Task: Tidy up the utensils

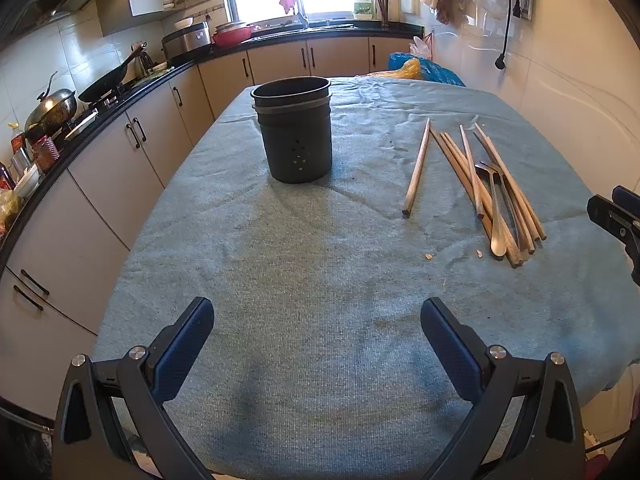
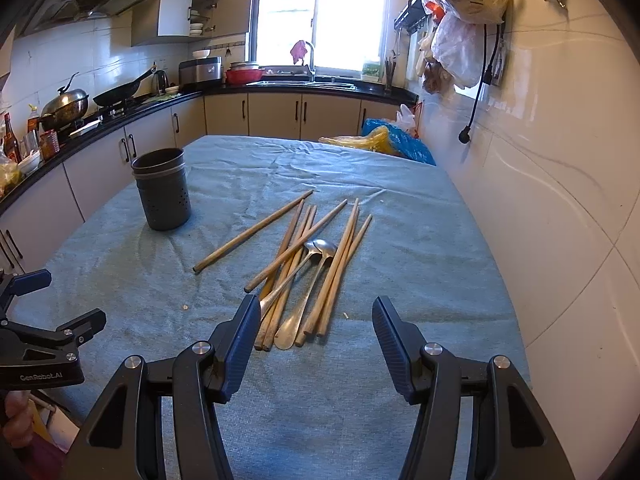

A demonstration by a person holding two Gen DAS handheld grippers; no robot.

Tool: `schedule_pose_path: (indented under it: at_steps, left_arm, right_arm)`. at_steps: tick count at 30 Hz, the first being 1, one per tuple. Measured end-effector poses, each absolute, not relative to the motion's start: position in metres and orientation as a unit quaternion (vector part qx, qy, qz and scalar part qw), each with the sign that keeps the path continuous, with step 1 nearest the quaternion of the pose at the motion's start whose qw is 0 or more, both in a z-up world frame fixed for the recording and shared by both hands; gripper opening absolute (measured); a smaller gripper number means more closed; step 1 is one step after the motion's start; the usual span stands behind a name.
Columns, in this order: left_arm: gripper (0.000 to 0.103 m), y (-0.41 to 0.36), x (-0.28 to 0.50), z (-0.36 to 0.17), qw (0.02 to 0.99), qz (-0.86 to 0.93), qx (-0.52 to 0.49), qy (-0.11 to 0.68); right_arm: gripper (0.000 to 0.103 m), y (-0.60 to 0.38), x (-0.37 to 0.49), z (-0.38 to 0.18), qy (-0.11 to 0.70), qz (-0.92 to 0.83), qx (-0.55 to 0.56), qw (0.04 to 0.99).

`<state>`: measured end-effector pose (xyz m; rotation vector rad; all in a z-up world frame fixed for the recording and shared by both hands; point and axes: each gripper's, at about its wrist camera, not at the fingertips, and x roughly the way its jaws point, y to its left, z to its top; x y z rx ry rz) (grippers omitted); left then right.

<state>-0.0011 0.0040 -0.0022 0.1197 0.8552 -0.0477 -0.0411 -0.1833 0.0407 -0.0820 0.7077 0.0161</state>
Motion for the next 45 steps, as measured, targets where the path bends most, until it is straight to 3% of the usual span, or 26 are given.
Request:
schedule_pose_path:
  at_steps: [31, 36, 40, 45]
  left_arm:
    - [0.103, -0.006, 0.012, -0.008, 0.902, -0.025, 0.070, 0.425]
    - [0.103, -0.004, 0.025, -0.006, 0.907, -0.034, 0.054, 0.417]
    - [0.103, -0.005, 0.033, -0.009, 0.901, -0.048, 0.041, 0.429]
    - [0.103, -0.009, 0.036, -0.010, 0.899, -0.050, 0.053, 0.432]
  right_arm:
    - [0.062, -0.178, -0.008, 0.035, 0.382, 0.021, -0.047, 0.923]
    - [0.052, -0.187, 0.014, 0.038, 0.395, 0.016, -0.050, 0.917]
    - [0.052, -0.190, 0.028, 0.035, 0.404, 0.010, -0.066, 0.913]
    - [0.037, -0.183, 0.052, 0.020, 0.427, 0.011, -0.089, 0.900]
